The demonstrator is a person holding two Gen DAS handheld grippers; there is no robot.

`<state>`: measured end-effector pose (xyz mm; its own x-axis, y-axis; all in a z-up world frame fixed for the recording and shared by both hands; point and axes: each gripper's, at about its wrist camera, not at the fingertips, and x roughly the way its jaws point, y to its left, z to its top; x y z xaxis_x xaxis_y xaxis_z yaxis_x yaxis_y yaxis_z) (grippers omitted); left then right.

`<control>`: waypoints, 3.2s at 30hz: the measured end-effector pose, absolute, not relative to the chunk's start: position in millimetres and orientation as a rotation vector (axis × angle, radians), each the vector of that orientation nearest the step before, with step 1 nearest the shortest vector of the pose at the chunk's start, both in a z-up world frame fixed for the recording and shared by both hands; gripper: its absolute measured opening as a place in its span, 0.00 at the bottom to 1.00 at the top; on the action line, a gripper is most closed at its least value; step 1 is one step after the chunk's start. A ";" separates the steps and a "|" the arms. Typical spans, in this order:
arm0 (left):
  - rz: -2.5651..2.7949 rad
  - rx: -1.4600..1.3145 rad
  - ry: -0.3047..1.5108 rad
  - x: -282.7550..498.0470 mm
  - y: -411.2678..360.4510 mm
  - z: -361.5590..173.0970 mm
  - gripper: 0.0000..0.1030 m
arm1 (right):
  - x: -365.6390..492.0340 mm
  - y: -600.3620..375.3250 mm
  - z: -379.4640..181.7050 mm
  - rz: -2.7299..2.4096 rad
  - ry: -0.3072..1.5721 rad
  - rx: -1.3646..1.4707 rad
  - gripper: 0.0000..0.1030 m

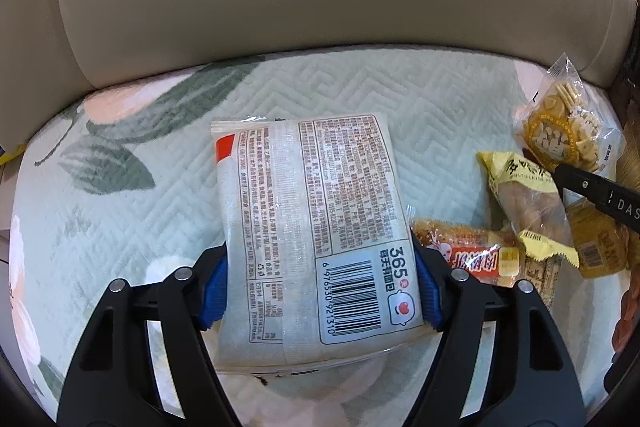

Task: Organize snacks
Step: 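Lift and carry both held packets over the gold plate with both tools, then open both tools to drop the packets onto the gold plate, then move both open tools back toward the remaining snacks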

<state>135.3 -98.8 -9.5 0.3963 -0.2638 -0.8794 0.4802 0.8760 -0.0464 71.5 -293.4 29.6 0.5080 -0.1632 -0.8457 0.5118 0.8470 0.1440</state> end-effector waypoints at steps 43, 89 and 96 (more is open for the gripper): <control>-0.850 0.183 0.697 13.5 -312.4 172.6 0.70 | -117.1 -369.6 233.7 -0.725 0.422 0.180 0.23; -0.580 0.307 0.884 104.2 -215.8 156.0 0.97 | -15.4 -337.3 165.2 -0.378 0.567 0.411 0.95; -0.530 0.289 0.924 125.5 -157.9 149.7 0.97 | 10.5 -311.4 143.9 -0.305 0.684 0.299 0.95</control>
